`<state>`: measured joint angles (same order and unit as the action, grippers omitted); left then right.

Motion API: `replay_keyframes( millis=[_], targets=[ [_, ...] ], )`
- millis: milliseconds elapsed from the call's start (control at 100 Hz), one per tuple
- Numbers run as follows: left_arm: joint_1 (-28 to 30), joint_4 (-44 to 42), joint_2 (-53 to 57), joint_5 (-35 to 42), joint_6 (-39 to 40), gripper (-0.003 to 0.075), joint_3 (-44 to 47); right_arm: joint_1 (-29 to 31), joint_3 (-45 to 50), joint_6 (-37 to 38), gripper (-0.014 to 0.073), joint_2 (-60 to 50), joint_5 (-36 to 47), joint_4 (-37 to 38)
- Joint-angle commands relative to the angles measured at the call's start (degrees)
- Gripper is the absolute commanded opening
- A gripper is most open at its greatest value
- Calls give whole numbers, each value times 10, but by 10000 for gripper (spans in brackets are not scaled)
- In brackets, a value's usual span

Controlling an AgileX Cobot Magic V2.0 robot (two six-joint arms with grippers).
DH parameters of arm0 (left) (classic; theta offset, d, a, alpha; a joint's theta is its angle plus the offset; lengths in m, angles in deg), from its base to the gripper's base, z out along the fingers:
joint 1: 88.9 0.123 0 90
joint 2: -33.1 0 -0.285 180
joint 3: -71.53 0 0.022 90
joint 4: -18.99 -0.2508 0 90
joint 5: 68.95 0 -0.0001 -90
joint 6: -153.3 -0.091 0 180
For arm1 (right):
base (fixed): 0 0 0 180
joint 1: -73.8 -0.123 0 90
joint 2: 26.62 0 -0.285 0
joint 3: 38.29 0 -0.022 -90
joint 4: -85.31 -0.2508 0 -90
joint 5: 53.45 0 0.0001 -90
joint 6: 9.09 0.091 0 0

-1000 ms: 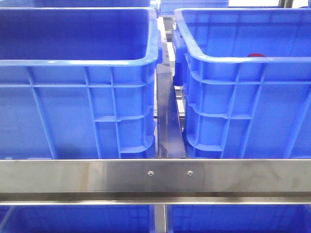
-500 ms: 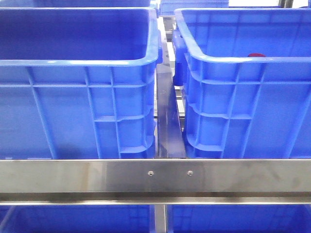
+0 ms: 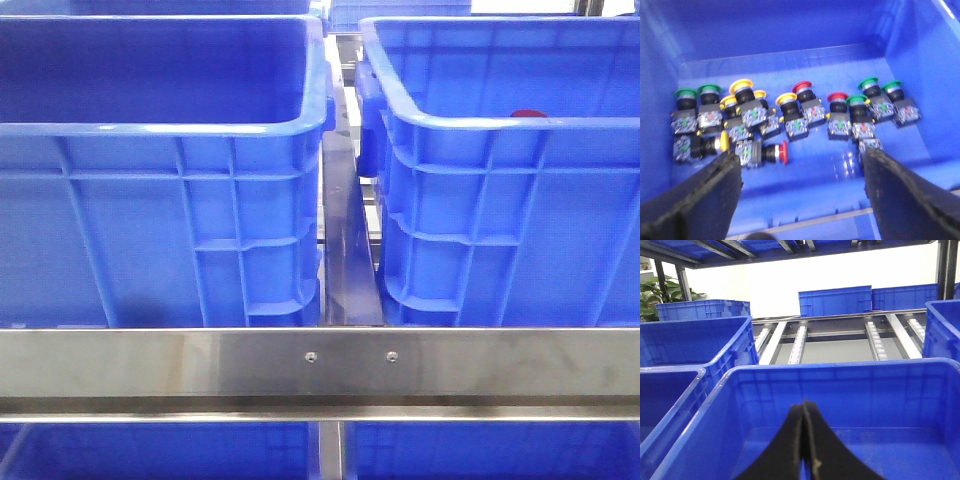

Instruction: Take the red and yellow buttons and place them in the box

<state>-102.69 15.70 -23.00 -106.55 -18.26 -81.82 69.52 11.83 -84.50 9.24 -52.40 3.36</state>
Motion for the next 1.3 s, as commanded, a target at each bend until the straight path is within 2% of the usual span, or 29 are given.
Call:
replay_keyframes(
  millis=[0,190,480,970,1290],
  targets=[
    [1,1,-58,34,20,492,-61,3,-14,-6,-68,-1,0,-2],
    [4,-27,-182,34,36,492,-133,3,-14,-6,-68,-1,0,-2],
    [4,-116,-318,35,129,493,-189,3,-14,-6,-68,-1,0,-2],
    [69,-118,-428,55,152,493,-227,3,-14,-6,-68,-1,0,-2],
    [77,-118,-488,86,152,493,-231,3,-14,-6,-68,-1,0,-2]
  ],
)
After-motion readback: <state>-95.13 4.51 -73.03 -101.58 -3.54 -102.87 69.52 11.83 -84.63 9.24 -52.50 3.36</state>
